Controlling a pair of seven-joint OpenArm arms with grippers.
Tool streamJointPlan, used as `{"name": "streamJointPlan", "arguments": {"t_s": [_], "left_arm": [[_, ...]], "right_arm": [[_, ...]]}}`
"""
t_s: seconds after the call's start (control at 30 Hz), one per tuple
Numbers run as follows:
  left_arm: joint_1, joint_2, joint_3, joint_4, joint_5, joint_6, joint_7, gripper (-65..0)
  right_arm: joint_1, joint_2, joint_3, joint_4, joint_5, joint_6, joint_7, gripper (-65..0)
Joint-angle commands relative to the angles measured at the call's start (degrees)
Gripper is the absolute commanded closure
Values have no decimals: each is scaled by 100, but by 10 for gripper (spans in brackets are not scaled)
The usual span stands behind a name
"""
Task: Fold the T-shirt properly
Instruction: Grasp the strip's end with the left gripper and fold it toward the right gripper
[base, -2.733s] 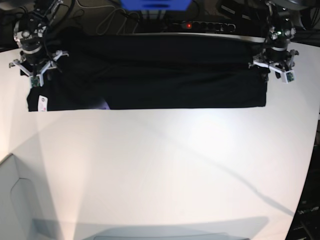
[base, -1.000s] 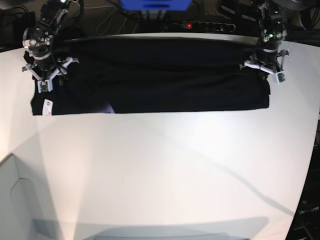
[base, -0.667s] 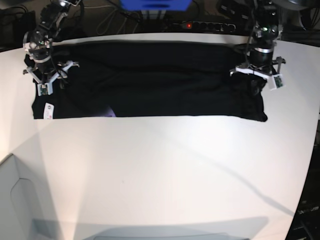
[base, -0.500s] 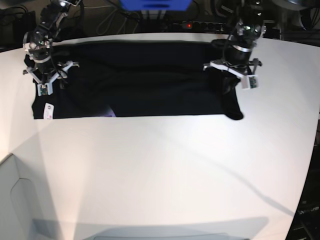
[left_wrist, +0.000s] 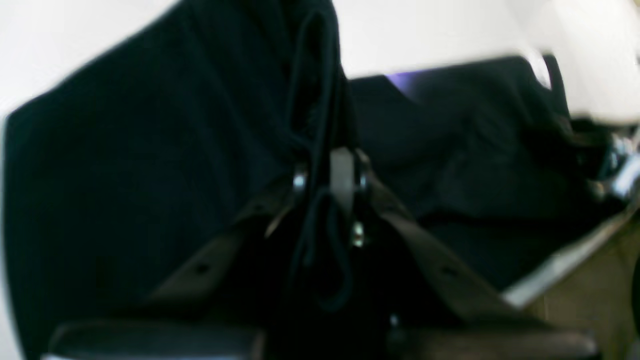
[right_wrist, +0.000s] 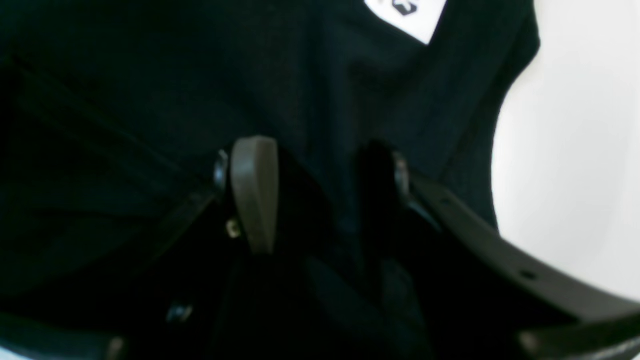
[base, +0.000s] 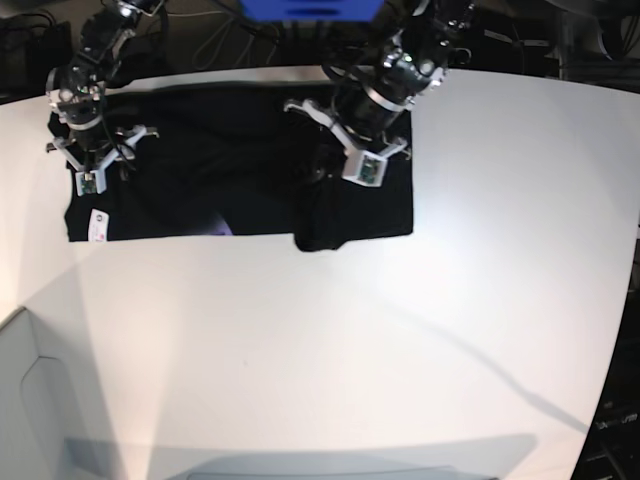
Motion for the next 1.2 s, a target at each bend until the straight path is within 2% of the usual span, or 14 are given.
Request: {"name": "streamJointPlan", "arguments": {"t_s": [0.0,0.13,0.53,0.8,0.97,1.07,1.17], "left_arm": [[-102,7,182,-10,48,-18,-150,0],[-463,7,745,-424,136,-10,-150,0],[-1351,112,1606,-1144,92,-10,-150,0],[-1456,517,1633,-1382,136,-10,-150,0],[-1526,534,1642,-1382,145,-10,-132,-6],[-1588,517,1712,-1364,101,-10,184,-111],[-1649,517,1826,-1206,101,-10,527,-292]], "right_arm": [[-7,17,-3,21,-113,60,-131,-297],[-7,123,-3,21,-113,60,-140,-297],[-7,132,-3,21,-113,60,-131,-297],[-7,132,-3,21,-113,60,-140,-297],[-7,132,-3,21,-113,60,-157,-297],[-7,132,-3,21,-113,60,-157,-297],[-7,132,-3,21,-113,60,-166,-297]]}}
